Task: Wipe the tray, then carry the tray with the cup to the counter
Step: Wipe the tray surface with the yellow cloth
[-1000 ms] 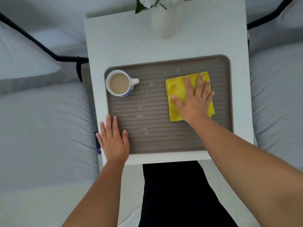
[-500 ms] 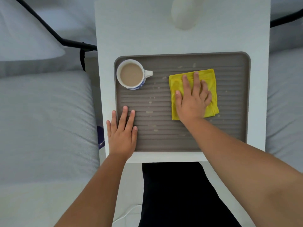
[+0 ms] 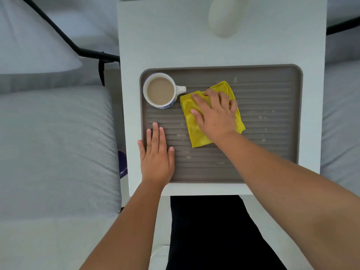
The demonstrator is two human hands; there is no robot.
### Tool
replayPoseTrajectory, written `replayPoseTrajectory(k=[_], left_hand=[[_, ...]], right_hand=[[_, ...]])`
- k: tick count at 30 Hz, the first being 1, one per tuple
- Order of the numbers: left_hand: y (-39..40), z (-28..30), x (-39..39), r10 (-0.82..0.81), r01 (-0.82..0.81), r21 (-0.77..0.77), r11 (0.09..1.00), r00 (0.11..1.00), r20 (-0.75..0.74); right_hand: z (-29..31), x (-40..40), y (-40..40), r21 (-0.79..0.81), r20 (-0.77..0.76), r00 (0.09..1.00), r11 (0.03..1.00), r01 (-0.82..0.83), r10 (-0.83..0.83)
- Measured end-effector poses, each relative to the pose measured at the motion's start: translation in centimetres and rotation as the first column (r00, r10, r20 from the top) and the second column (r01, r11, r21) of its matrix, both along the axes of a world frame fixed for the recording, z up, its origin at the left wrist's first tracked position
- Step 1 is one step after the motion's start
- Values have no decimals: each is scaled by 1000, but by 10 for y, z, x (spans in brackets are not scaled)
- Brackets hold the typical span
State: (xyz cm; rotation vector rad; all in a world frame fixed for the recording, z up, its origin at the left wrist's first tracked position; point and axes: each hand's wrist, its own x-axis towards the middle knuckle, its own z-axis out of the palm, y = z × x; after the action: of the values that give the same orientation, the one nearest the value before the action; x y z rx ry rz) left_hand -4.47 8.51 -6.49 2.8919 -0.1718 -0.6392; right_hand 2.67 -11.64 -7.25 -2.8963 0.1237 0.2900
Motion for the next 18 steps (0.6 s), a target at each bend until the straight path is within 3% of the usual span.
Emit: replayPoseTrajectory(k=[10, 16, 18], left_hand=[[-8, -1, 14, 37, -36, -48, 998, 999, 11], [-10, -5, 18, 18, -16, -44, 999, 999, 47], [-10, -7, 19, 16, -12, -66, 998, 998, 61]], right_hand=[[1, -28, -81, 22, 76, 957, 960, 278, -279], [0, -25, -100, 197, 148, 828, 836, 511, -541], [-1, -15, -91, 237, 153, 726, 738, 631, -670]])
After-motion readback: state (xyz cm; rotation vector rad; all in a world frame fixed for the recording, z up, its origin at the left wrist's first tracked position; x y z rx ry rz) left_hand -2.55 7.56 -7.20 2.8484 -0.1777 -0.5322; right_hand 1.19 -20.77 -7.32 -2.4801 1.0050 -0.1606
